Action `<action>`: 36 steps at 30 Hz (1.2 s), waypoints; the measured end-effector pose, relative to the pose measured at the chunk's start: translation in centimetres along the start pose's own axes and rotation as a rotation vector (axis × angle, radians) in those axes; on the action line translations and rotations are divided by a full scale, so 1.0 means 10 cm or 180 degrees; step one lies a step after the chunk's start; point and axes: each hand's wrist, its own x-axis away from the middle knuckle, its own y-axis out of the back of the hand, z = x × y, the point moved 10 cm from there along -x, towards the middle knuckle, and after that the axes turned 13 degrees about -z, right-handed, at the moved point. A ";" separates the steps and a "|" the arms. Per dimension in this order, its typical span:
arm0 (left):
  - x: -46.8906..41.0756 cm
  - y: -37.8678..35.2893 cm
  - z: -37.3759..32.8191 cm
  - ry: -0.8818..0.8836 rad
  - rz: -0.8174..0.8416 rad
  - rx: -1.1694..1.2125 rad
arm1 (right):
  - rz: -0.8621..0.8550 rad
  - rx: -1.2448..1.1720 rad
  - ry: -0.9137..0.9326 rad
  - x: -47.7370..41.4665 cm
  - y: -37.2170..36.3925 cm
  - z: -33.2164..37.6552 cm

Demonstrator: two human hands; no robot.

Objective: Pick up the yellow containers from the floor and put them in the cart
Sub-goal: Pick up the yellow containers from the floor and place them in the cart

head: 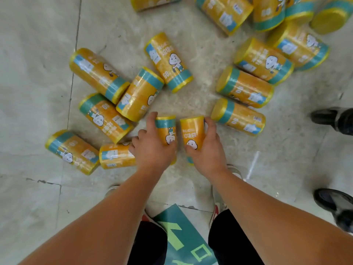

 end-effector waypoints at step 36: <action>6.35 4.92 -3.83 -0.1258 -0.0571 0.2552 | -0.1262 -0.0888 0.1585 4.76 7.74 0.93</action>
